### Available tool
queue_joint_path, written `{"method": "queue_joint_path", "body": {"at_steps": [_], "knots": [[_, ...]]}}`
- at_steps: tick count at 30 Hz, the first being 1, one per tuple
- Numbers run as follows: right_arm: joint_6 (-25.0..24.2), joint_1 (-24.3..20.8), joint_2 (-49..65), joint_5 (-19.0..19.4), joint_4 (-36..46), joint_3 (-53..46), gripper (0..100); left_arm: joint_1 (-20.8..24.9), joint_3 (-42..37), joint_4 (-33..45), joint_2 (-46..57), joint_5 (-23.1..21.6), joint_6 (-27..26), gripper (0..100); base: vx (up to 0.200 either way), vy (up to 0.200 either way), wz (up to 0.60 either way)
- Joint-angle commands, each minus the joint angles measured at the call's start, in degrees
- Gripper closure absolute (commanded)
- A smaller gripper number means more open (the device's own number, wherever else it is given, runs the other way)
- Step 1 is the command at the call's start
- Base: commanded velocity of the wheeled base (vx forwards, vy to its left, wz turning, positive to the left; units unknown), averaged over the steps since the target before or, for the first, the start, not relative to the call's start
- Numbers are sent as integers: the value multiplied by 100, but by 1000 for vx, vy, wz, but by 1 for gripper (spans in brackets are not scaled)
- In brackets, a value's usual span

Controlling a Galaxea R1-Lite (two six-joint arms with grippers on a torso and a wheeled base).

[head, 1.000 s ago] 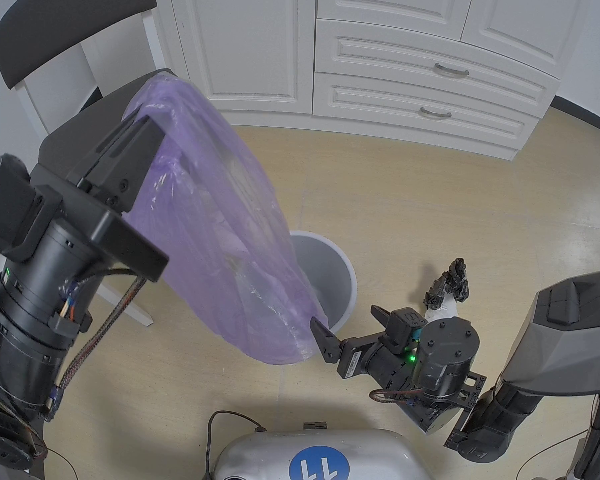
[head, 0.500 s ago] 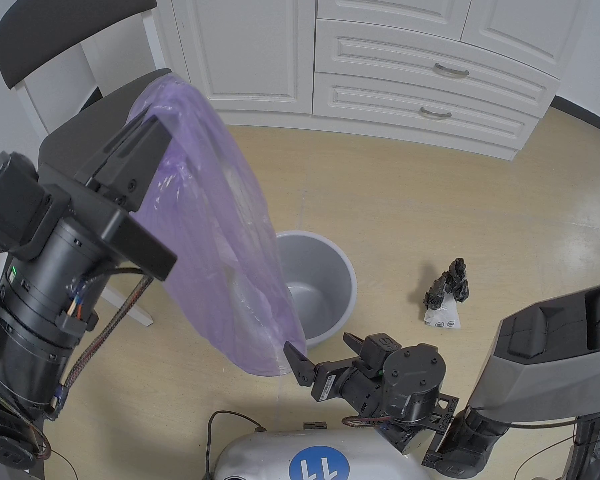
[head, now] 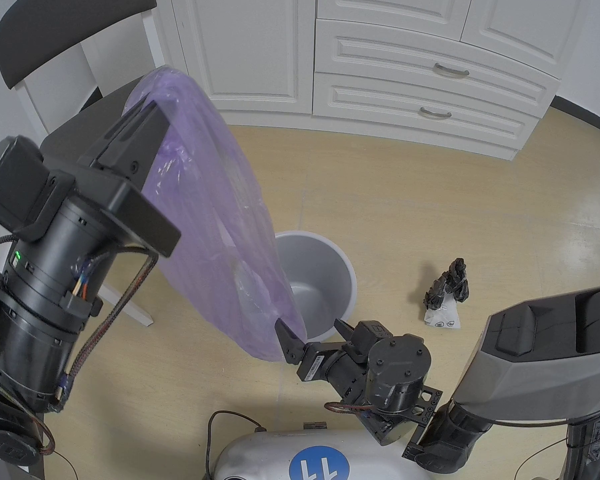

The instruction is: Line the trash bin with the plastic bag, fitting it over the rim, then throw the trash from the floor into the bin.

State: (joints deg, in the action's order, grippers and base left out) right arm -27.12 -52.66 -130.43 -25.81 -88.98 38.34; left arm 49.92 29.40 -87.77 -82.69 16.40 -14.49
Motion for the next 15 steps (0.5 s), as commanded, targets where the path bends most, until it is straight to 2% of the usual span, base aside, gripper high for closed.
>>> {"method": "queue_joint_path", "body": {"at_steps": [1, 5, 15], "knots": [[-91, 46, -123, -170, -102, 350, 0, -17, 162, -3, -125, 127, 43, 100, 0, 0, 0], [-276, 63, -246, -311, -102, 613, 0, -17, 391, -3, -186, 426, 105, 100, 0, 0, 0], [-443, 134, -387, -311, -102, 701, 0, -44, 698, -3, -213, 637, 298, 100, 0, 0, 0]]}}
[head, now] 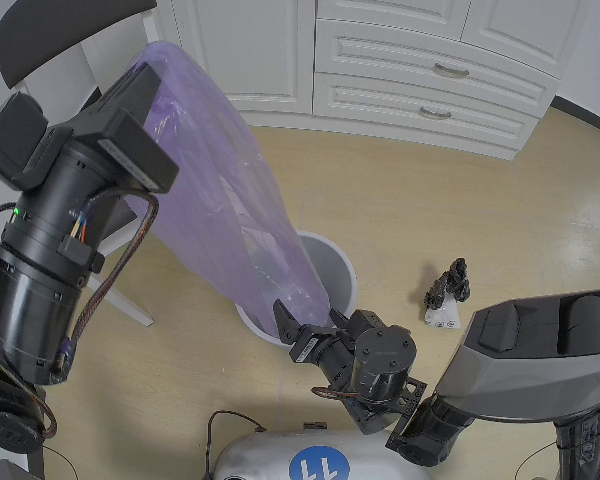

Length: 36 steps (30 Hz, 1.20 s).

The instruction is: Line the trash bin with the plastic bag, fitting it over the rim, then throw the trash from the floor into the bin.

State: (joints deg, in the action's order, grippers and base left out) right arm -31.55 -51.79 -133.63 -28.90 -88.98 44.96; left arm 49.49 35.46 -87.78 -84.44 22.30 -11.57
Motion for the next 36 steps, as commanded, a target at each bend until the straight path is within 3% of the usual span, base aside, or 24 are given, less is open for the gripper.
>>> {"method": "queue_joint_path", "body": {"at_steps": [1, 12, 18, 24, 36], "knots": [[0, 72, -66, -1, -102, 39, 0, -1, 128, -2, -37, 82, 6, 100, 0, 0, 0], [-27, 283, -22, 16, -102, 101, 0, 43, 180, -2, 77, 117, 67, 100, 0, 0, 0], [-677, 283, -14, 236, -76, 57, 0, 52, 189, -2, 112, 143, 76, 100, 0, 0, 0], [-1494, 283, 22, 860, -102, -172, 0, 96, 224, -2, 112, 187, 76, 100, 0, 0, 0], [-1538, 283, -75, 913, -102, -189, 0, 96, 268, -2, 121, 196, 76, 100, 0, 0, 0]]}}
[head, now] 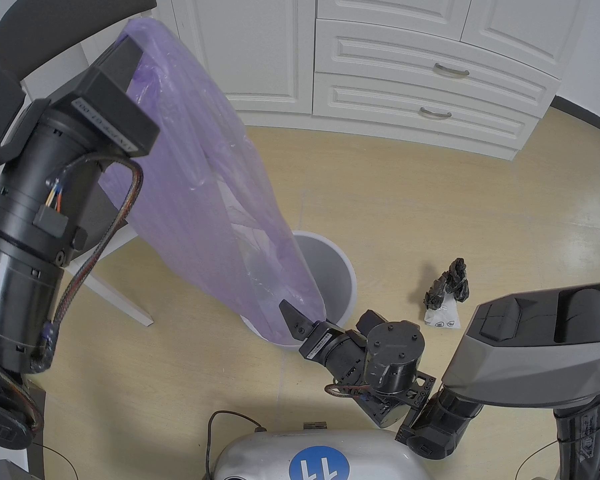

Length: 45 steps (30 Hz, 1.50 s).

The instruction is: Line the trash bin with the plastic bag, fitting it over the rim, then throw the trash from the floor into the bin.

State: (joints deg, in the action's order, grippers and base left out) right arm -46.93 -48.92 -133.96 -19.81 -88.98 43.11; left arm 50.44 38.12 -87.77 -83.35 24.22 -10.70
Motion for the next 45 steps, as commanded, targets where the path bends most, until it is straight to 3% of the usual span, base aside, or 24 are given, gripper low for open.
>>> {"method": "queue_joint_path", "body": {"at_steps": [1, 10, 41, 42, 45], "knots": [[0, -3, -60, 3, -102, -4, 0, 0, 2, -3, 11, 4, -11, 100, 0, 0, 0], [0, -3, -139, 3, -102, 40, 0, 247, 117, -3, 11, 478, -55, 100, 0, 0, 0], [9, -47, -209, -5, -102, 348, 0, 299, 90, -3, -6, 478, -46, 100, 0, 0, 0], [9, -47, -218, -5, -102, 356, 100, 299, 90, -3, 3, 478, -55, 100, 0, 0, 0], [9, -47, -227, -5, -102, 365, 100, 308, 90, -3, 3, 487, -55, 100, 0, 0, 0]]}}
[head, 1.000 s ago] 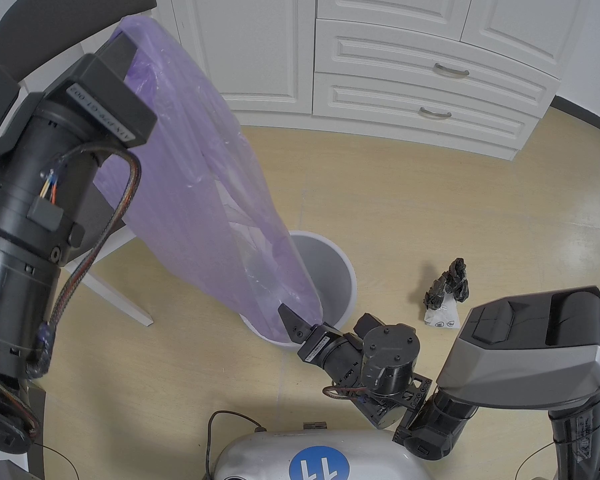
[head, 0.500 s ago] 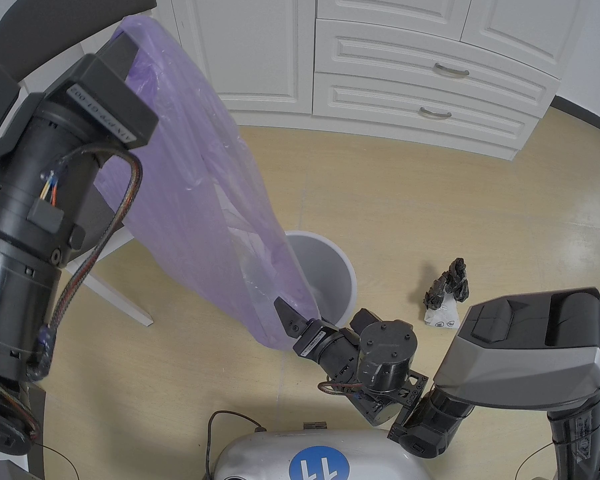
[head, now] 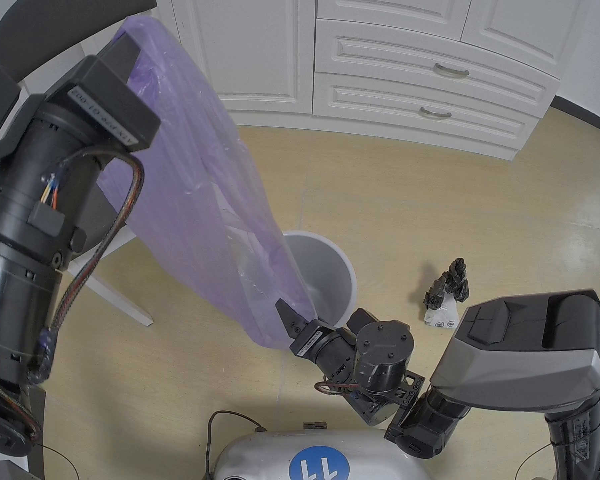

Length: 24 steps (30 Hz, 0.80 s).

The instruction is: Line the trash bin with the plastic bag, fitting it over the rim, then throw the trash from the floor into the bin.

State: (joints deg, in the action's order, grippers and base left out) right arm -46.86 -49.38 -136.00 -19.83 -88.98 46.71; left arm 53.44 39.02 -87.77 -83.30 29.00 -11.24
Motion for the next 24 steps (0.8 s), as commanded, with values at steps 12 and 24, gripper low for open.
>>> {"method": "queue_joint_path", "body": {"at_steps": [12, 24], "knots": [[89, 69, 232, -12, -102, -75, 100, -18, -79, 6, -55, 9, -1, 100, 0, 0, 0], [1241, 676, 1181, -38, -5, -251, 100, -537, -518, 41, -116, -61, 17, 100, 0, 0, 0]]}}
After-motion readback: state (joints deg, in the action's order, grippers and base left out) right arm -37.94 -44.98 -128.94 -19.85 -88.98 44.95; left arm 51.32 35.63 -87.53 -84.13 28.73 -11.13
